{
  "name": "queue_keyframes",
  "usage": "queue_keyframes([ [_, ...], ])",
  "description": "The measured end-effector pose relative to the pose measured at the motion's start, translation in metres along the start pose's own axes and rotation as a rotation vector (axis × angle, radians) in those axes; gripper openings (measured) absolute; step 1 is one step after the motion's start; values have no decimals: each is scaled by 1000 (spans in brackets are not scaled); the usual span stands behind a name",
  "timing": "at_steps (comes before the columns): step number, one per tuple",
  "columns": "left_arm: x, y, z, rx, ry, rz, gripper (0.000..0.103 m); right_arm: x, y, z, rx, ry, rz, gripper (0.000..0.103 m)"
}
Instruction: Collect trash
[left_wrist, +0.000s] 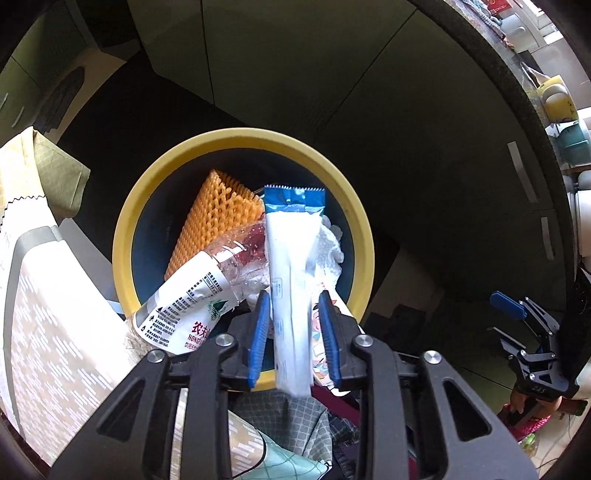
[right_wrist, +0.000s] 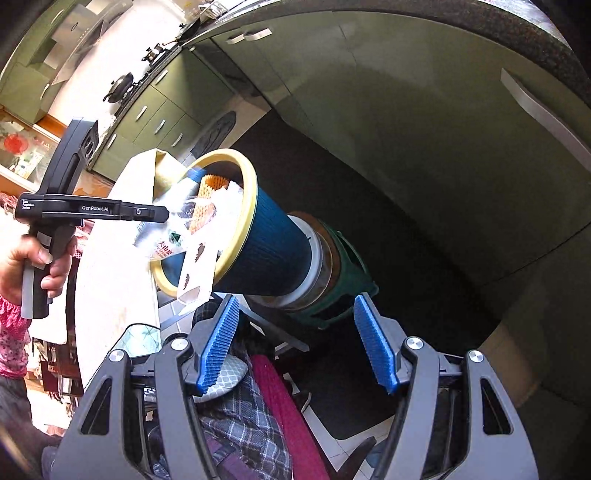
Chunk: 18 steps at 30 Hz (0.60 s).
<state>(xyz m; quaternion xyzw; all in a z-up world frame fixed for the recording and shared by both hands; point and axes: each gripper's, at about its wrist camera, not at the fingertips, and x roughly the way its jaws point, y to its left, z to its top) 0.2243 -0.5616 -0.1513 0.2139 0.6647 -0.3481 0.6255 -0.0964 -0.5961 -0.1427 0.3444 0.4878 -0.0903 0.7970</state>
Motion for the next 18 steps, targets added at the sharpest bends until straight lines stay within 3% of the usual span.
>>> queue_keyframes([
  [2, -2, 1, -3, 5, 1, 14, 42, 1, 3, 0, -6, 0, 1, 65],
  [8, -22, 3, -18, 48, -57, 34, 45, -2, 13, 0, -26, -10, 6, 65],
  [10, -38, 3, -30, 77, -117, 42, 45, -4, 17, -1, -38, -14, 12, 65],
  [12, -58, 8, -48, 104, -191, 58, 52, -6, 23, -2, -53, -15, 17, 65],
  [16, -97, 25, -105, 119, -356, 96, 78, -3, 43, -9, -109, 4, 20, 72],
  [18, -114, 41, -145, 99, -450, 111, 83, 0, 58, -16, -155, 18, 14, 74],
])
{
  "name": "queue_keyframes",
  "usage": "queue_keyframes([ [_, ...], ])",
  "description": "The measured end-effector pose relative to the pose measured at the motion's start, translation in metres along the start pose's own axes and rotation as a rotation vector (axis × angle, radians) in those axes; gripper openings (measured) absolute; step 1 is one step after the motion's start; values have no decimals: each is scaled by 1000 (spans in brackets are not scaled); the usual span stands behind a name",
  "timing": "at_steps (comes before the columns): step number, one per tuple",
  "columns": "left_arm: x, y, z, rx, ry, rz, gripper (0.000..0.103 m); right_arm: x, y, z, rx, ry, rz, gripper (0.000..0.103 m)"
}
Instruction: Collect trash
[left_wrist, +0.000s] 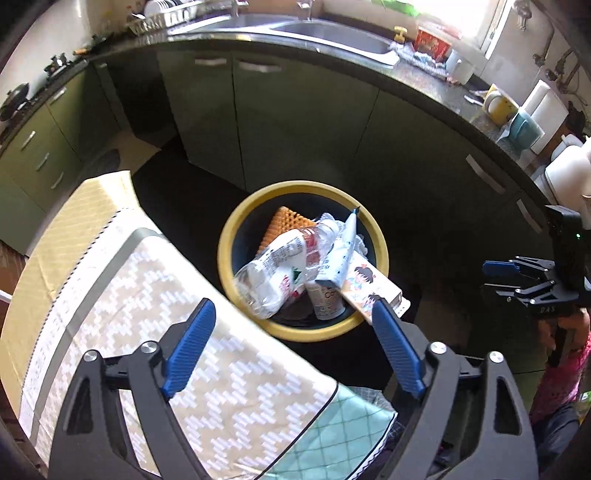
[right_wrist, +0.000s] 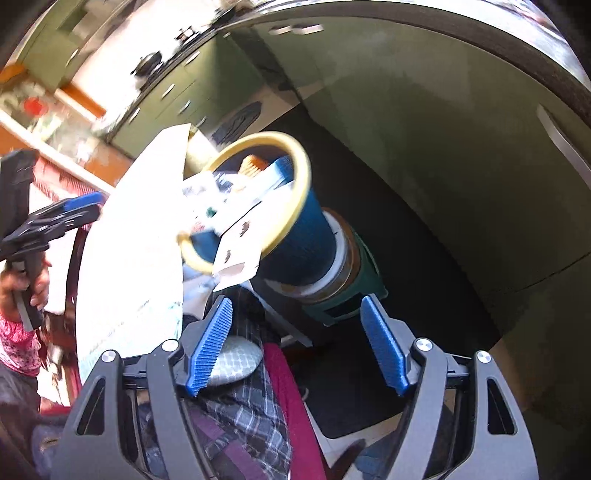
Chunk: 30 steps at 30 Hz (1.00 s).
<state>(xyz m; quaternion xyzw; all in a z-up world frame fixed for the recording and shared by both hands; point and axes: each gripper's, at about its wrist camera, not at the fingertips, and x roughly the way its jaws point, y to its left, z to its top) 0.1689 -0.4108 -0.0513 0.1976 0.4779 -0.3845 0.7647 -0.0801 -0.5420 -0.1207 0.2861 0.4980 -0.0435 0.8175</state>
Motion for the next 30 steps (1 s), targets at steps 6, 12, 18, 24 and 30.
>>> queue_keyframes([
  [6, -91, 45, -116, -149, -338, 185, 94, 2, 59, -16, -146, -26, 10, 83],
  [12, -156, 70, -224, -362, -516, 389, 96, -12, 127, -36, -293, -158, -37, 90],
  [18, -204, 85, -297, -544, -604, 519, 96, -34, 185, -68, -416, -311, -25, 98],
  [24, -226, 77, -320, -558, -642, 591, 96, -58, 224, -93, -499, -437, -24, 98],
  [30, -241, 60, -329, -539, -690, 625, 96, -79, 244, -107, -521, -546, -22, 98],
])
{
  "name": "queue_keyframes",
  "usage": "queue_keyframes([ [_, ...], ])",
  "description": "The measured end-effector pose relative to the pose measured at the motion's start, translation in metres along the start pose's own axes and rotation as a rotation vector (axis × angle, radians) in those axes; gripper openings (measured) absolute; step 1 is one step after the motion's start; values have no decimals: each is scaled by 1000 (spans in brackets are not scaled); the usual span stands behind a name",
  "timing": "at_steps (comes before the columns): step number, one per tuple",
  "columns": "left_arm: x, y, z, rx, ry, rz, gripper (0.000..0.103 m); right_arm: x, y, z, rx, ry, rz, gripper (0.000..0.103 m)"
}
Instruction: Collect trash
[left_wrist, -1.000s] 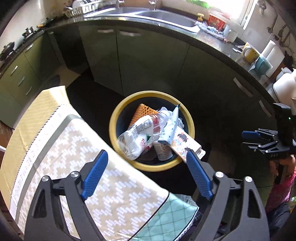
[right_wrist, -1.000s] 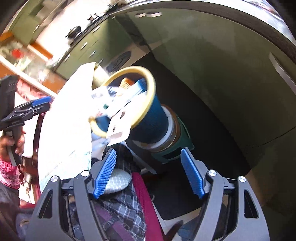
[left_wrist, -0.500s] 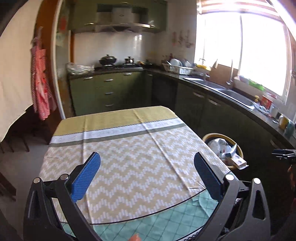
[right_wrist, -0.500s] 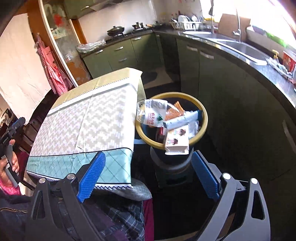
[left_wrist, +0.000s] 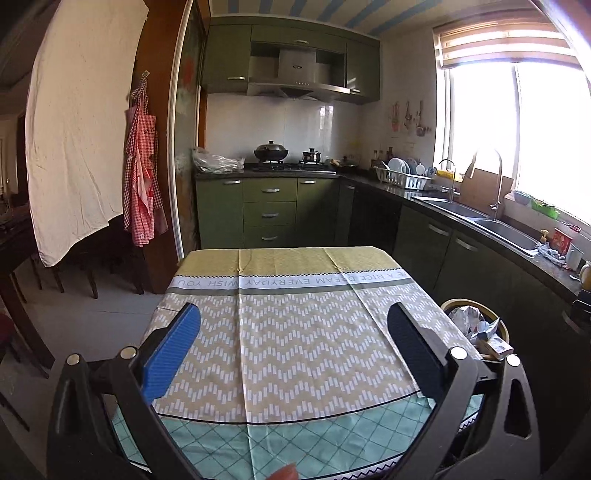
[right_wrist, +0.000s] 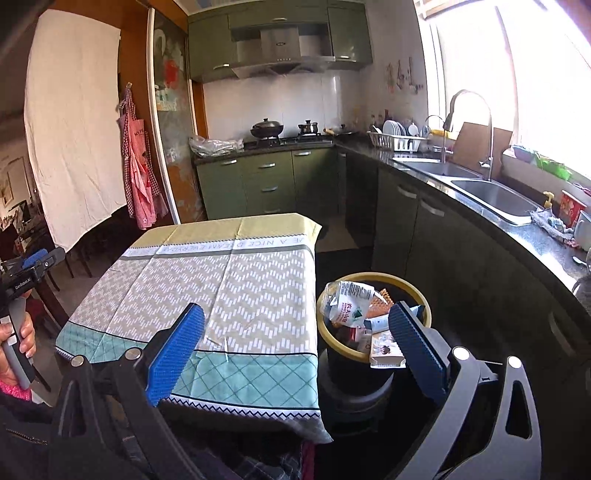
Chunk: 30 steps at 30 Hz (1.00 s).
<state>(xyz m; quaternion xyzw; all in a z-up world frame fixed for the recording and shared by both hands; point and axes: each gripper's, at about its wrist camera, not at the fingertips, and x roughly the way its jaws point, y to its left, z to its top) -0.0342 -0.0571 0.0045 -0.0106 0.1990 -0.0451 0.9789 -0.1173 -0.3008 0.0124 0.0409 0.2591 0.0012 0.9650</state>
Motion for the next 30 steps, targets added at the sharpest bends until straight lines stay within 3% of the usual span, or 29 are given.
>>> queue_keyframes([
  [6, -10, 4, 3, -9, -26, 21, 96, -5, 14, 2, -47, -17, -15, 98],
  [30, -1, 3, -2, -24, 25, 2, 96, -11, 16, 6, -77, -42, -44, 98],
])
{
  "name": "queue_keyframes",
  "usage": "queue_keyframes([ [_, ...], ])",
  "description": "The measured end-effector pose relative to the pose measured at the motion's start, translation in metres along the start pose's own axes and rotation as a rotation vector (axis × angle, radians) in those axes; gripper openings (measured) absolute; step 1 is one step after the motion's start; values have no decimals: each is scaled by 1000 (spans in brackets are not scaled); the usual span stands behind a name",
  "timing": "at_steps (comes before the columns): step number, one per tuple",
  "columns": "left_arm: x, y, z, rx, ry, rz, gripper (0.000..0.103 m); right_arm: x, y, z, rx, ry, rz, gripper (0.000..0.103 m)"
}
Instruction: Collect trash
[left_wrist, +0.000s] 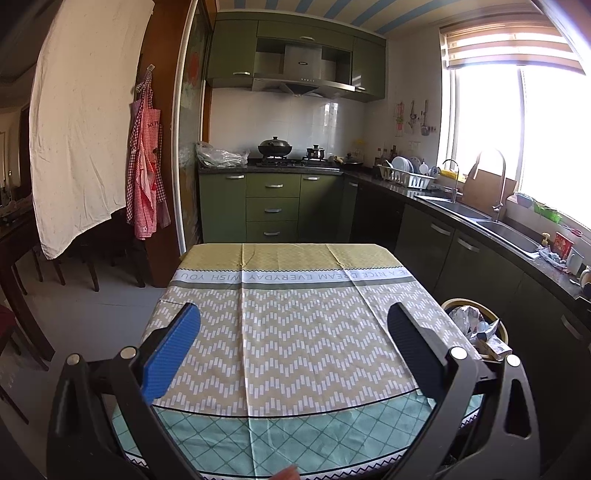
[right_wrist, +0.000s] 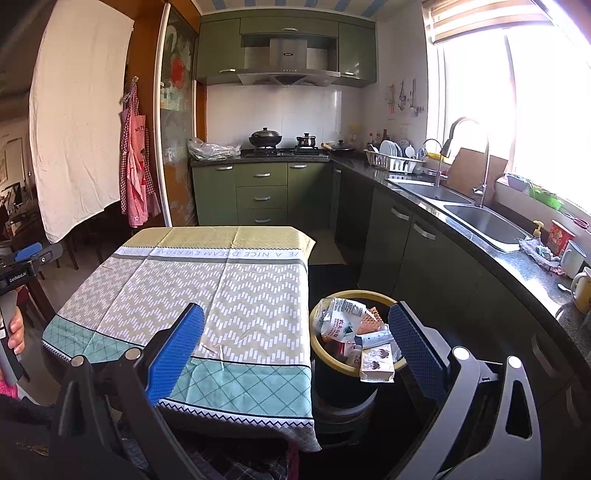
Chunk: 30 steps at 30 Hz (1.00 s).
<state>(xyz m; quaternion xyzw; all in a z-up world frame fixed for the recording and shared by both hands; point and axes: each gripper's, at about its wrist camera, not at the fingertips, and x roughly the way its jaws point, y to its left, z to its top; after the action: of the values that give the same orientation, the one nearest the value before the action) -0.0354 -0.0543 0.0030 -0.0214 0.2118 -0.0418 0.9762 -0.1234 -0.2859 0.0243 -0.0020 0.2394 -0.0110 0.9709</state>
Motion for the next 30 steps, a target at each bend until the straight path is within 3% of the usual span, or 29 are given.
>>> queue_keyframes([
  [30, -1, -1, -1, 0, 2, -1, 96, 2, -2, 0, 9, 4, -11, 98],
])
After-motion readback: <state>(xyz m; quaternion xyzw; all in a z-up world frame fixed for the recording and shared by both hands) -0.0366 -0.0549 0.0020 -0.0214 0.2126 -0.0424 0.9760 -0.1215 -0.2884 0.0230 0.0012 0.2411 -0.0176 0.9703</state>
